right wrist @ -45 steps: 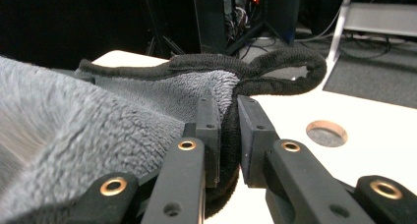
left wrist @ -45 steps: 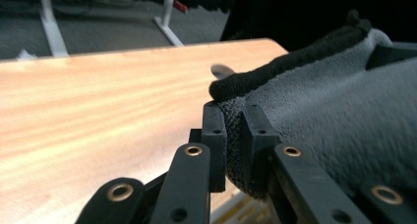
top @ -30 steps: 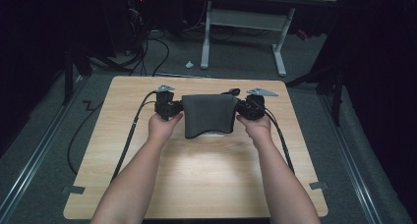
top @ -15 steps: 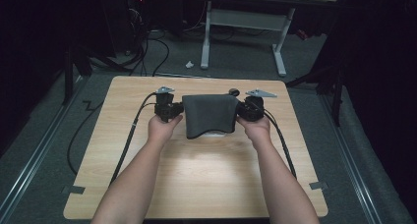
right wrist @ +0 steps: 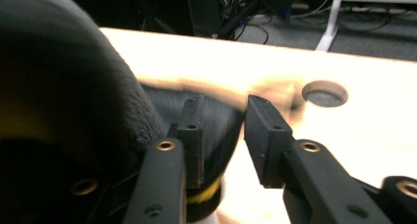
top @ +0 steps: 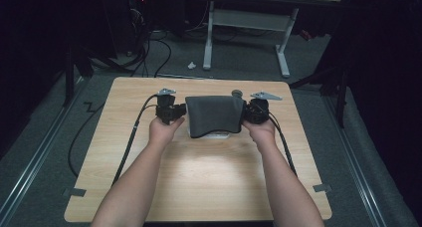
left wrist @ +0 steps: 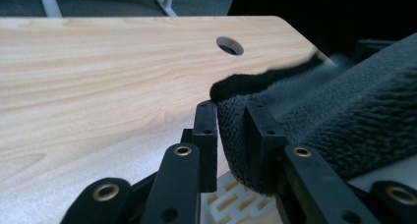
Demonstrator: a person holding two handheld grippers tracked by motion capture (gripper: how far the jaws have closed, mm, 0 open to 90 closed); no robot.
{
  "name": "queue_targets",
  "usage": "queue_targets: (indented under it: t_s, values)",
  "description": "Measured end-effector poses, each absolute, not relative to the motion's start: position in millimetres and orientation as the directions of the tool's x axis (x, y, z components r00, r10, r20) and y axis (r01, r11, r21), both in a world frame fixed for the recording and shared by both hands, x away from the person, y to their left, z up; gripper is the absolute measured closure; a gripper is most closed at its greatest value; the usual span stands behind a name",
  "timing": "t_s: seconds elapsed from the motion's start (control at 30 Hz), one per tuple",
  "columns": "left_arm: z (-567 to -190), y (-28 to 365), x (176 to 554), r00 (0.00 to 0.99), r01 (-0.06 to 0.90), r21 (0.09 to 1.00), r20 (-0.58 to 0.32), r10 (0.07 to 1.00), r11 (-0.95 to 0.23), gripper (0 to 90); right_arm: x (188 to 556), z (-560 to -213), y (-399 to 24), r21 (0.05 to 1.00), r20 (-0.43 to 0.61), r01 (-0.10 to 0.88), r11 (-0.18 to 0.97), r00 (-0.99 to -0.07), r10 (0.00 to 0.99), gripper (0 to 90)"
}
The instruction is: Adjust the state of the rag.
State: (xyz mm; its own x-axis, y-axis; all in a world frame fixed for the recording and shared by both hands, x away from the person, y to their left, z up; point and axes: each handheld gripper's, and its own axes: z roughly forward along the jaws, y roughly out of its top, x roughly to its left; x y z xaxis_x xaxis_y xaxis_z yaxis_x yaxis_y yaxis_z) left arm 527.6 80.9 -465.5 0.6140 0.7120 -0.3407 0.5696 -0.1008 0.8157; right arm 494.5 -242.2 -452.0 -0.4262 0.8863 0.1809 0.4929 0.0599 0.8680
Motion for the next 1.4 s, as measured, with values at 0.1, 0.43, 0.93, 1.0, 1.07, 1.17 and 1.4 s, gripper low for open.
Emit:
queue_targets:
  t_s: [0.1, 0.43, 0.93, 1.0, 1.07, 1.17, 1.4]
  values:
    - [-463.5, 80.9, 526.8, 0.615, 0.565, 0.818, -0.331, 0.715, -0.107, 76.0, 493.7, -443.0, -242.7, 0.877, 0.163, 0.475, 0.07, -0.431, 0.888, 65.6]
    - [-458.9, 84.1, 525.5, 0.612, 0.555, 0.825, -0.319, 0.724, -0.105, 74.6, 495.0, -434.4, -245.9, 0.882, 0.116, 0.461, 0.098, -0.414, 0.903, 58.8]
    - [-446.5, 94.4, 522.0, 0.609, 0.523, 0.846, -0.286, 0.74, -0.103, 72.8, 494.1, -433.9, -252.3, 0.878, 0.054, 0.458, 0.139, -0.382, 0.923, 56.6]
    - [-444.8, 95.5, 521.1, 0.61, 0.518, 0.849, -0.282, 0.741, -0.103, 72.8, 493.2, -432.9, -253.4, 0.88, 0.052, 0.456, 0.134, -0.373, 0.926, 56.6]
    - [-442.7, 97.2, 519.5, 0.61, 0.511, 0.854, -0.276, 0.743, -0.102, 72.8, 491.9, -431.1, -255.6, 0.881, 0.048, 0.452, 0.136, -0.371, 0.927, 56.4]
    - [-439.5, 101.4, 516.4, 0.607, 0.501, 0.86, -0.266, 0.749, -0.101, 72.3, 488.7, -427.8, -259.2, 0.888, 0.057, 0.443, 0.121, -0.367, 0.928, 56.4]
    - [-433.0, 113.1, 506.5, 0.603, 0.484, 0.869, -0.242, 0.76, -0.107, 71.1, 475.4, -421.8, -264.3, 0.9, 0.028, 0.414, 0.135, -0.365, 0.93, 56.4]
